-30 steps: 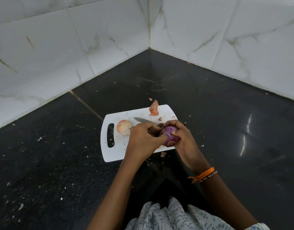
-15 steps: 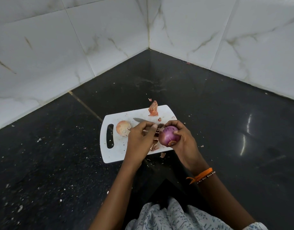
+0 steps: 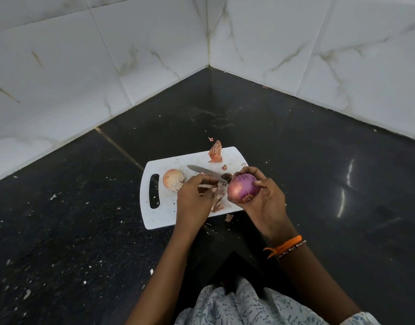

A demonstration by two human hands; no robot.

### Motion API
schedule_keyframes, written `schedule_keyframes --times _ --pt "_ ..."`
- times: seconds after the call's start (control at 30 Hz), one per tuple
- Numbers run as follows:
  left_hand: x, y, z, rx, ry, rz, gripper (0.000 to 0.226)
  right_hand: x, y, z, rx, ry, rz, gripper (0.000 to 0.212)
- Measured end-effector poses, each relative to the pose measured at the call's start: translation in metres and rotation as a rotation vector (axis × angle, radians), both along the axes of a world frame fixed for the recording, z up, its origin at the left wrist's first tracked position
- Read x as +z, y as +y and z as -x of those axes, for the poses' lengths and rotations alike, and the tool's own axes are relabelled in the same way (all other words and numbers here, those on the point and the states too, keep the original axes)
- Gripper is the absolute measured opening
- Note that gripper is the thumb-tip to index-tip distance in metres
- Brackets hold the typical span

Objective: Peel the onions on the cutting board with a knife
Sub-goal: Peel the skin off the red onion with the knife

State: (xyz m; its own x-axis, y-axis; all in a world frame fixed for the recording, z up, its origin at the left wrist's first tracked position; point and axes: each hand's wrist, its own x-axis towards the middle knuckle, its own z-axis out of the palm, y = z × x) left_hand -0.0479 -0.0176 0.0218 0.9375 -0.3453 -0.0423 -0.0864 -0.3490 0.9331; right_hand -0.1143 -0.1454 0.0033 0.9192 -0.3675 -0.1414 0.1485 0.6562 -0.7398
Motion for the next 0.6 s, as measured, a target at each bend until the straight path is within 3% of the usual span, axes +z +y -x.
schedule_keyframes --times 0.13,0.37,0.6 --pt "0.012 -0.003 0.007 -0.083 -0.011 0.118 0.023 -0.002 0.0 -0.002 -0.034 0.05 0.007 0.034" --pt "0.016 -0.011 0.014 -0.085 -0.142 -0.04 0.013 -0.002 0.002 -0.002 -0.042 0.043 0.11 0.03" --pt "0.013 -0.011 0.011 -0.08 -0.102 -0.085 0.008 0.009 0.009 -0.001 -0.047 0.114 0.24 0.023"
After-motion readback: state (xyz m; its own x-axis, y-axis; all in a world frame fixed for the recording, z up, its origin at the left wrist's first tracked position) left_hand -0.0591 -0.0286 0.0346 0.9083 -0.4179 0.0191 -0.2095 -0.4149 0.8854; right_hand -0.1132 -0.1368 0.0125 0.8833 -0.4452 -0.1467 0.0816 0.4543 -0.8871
